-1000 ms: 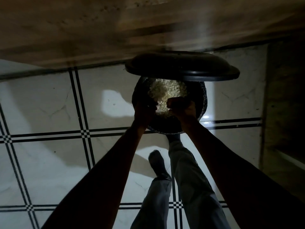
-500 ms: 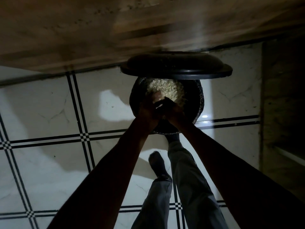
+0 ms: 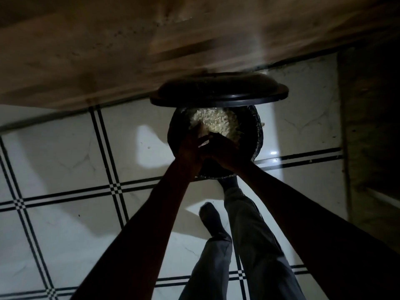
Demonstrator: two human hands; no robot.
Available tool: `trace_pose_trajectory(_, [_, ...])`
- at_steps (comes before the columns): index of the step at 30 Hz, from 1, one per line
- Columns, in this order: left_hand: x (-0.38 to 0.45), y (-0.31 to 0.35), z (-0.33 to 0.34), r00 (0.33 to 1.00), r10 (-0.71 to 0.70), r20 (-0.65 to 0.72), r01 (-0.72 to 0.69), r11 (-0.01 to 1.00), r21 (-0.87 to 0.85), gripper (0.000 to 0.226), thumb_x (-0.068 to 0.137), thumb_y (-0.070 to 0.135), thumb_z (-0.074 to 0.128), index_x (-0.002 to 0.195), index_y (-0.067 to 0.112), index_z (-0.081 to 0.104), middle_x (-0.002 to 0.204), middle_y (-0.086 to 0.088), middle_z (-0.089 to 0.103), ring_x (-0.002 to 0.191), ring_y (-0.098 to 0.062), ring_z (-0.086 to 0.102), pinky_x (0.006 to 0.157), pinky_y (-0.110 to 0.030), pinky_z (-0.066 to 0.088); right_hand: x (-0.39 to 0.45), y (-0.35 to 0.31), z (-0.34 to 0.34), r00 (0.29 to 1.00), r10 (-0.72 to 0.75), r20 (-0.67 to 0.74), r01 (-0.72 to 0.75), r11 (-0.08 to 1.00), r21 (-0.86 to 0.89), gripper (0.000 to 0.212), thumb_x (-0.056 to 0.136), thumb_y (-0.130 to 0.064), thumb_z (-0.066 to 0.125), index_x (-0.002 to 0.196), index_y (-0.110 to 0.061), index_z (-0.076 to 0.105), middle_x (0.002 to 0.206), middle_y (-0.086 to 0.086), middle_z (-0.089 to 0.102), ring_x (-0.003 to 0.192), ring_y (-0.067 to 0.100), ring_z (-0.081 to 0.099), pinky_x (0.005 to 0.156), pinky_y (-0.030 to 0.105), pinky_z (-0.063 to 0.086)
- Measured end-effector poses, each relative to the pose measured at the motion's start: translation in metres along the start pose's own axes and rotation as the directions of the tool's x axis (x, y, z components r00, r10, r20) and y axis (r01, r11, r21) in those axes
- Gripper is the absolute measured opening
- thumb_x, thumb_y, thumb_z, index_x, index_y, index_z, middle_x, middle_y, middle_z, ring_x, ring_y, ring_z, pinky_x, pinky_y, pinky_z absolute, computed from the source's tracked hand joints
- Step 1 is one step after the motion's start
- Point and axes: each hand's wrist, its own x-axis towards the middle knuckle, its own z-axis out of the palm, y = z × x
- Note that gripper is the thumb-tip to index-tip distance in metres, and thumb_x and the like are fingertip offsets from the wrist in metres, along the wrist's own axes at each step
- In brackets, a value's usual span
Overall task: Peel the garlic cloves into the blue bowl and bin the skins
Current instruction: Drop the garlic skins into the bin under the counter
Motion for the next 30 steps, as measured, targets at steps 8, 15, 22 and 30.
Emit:
trace_pose_trajectory(8, [-0.052, 0.021, 0.001, 0.999, -0.041, 0.004, 0.036, 0.922, 0.386, 0.039, 0.111, 0.007, 0.037, 0.149, 0.001, 0.045, 0.118, -0.011, 0.064, 0.091, -0.014, 0.068, 0.086, -0.025, 0.06, -0.076, -0.019, -0.065, 0.955, 0.139, -0.262, -0.036, 0.932, 0.361, 0.045, 0.103, -0.027, 0.066, 0.143, -0.007, 0.058, 0.126, 0.007, 0.065, 0.103, 0.016, 0.065, 0.089, 0.017, 0.054])
trace_pose_trajectory(15, [-0.2, 0.06, 0.09, 0.91, 0.314, 0.27, -0.389, 0.423, 0.818, 0.029, 0.094, 0.049, 0.064, 0.106, 0.023, 0.069, 0.104, -0.003, 0.075, 0.098, -0.024, 0.071, 0.095, -0.044, 0.058, -0.25, -0.022, -0.139, 0.841, 0.167, -0.514, -0.005, 0.953, 0.302, 0.043, 0.106, -0.036, 0.059, 0.141, -0.009, 0.058, 0.124, 0.01, 0.068, 0.102, 0.025, 0.071, 0.081, 0.032, 0.055])
trace_pose_trajectory(22, [-0.36, 0.034, 0.225, 0.66, 0.316, 0.682, -0.727, 0.039, 0.686, 0.009, 0.102, 0.027, 0.064, 0.103, 0.018, 0.068, 0.093, -0.005, 0.075, 0.086, -0.024, 0.073, 0.077, -0.029, 0.058, -0.502, -0.01, -0.195, 0.572, 0.176, -0.801, 0.064, 0.964, 0.257, 0.038, 0.108, -0.038, 0.056, 0.134, -0.01, 0.06, 0.125, 0.009, 0.063, 0.102, 0.016, 0.064, 0.08, 0.027, 0.05])
trace_pose_trajectory(30, [-0.536, -0.09, 0.395, 0.292, -0.006, 0.956, -0.951, -0.111, 0.29, 0.012, 0.102, 0.024, 0.065, 0.106, 0.015, 0.071, 0.095, 0.0, 0.074, 0.088, -0.01, 0.071, 0.077, -0.017, 0.053, -0.743, 0.076, -0.214, 0.168, 0.333, -0.928, 0.097, 0.931, 0.352, 0.036, 0.104, -0.034, 0.063, 0.133, -0.012, 0.065, 0.125, 0.005, 0.066, 0.112, 0.018, 0.065, 0.095, 0.032, 0.055])
